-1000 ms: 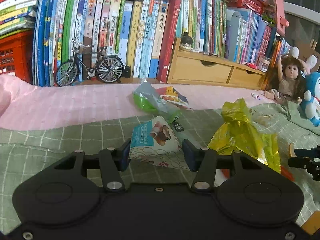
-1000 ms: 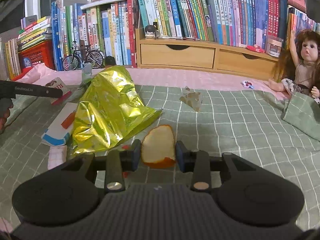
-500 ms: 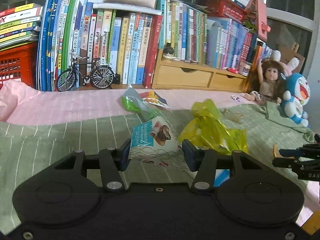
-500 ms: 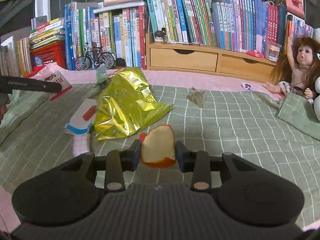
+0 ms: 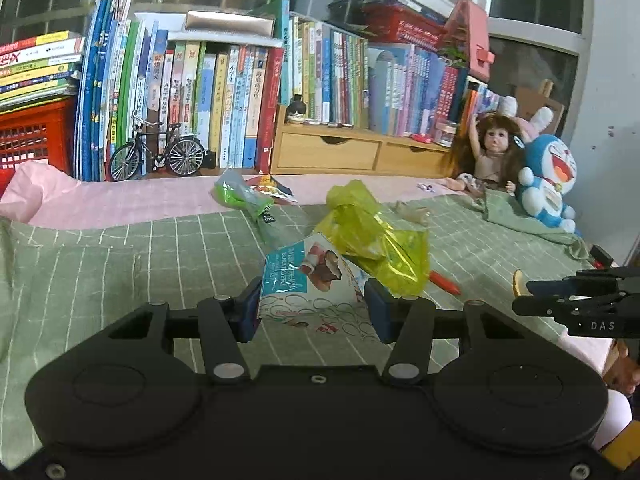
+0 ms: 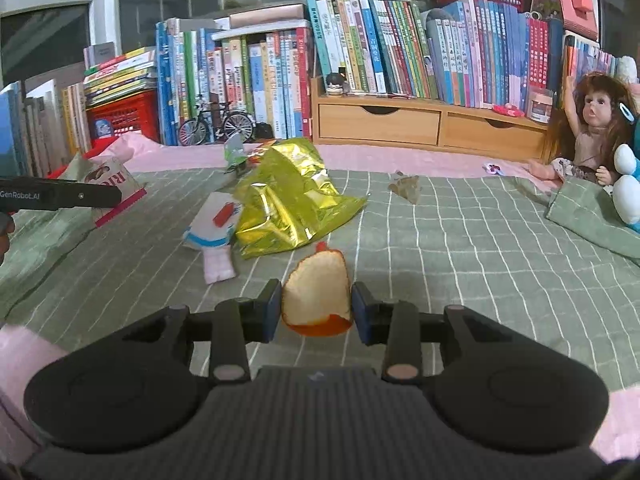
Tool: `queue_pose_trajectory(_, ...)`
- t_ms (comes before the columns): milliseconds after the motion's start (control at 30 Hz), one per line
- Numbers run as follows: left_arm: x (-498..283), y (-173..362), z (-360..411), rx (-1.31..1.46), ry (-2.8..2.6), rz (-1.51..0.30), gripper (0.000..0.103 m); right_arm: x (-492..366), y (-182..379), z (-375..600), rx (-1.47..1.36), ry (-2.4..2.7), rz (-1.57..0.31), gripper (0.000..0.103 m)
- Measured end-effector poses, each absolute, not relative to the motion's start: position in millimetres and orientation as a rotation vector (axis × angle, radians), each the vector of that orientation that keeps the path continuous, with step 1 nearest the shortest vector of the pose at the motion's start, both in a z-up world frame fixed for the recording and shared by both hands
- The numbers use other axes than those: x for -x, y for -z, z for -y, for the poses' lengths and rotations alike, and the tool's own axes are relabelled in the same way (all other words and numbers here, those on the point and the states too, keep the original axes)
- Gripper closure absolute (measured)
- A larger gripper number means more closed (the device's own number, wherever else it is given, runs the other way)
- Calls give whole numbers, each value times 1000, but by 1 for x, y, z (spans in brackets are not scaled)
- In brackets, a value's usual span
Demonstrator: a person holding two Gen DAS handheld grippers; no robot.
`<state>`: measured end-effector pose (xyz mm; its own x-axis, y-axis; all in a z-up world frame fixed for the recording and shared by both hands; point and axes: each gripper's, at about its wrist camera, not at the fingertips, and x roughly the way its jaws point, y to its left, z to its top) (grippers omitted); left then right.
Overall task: Organize books
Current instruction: 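Carry the packet with the left tool while the right tool carries the apple slice past the bed edge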
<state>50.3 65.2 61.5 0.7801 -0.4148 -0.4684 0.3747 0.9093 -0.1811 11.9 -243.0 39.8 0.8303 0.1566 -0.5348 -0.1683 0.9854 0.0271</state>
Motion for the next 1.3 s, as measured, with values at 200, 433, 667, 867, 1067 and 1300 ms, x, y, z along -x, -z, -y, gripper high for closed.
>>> queue_pose_trajectory(200, -19, -61, -72, 67, 427, -529, 52, 15, -43, 238, 21, -186, -551, 60)
queue_pose_trajectory(433, 15, -57, -77, 92, 435, -536, 52, 48, -47, 234, 17, -221, -543, 60)
queue_pose_trajectory(667, 53, -56, -76, 87, 444, -512, 52, 77, -49, 221, 26, -275, -545, 60)
queue_pose_trajectory(867, 81, -52, -76, 105, 458, -520, 52, 101, -45, 208, 11, -348, -557, 60)
queue_pose_trajectory(1067, 108, -51, -75, 106, 475, -528, 52, 120, -36, 198, -4, -383, -587, 60)
queue_pose_trajectory(1300, 149, -52, -79, 109, 469, -497, 52, 150, -27, 192, -52, -401, -605, 61)
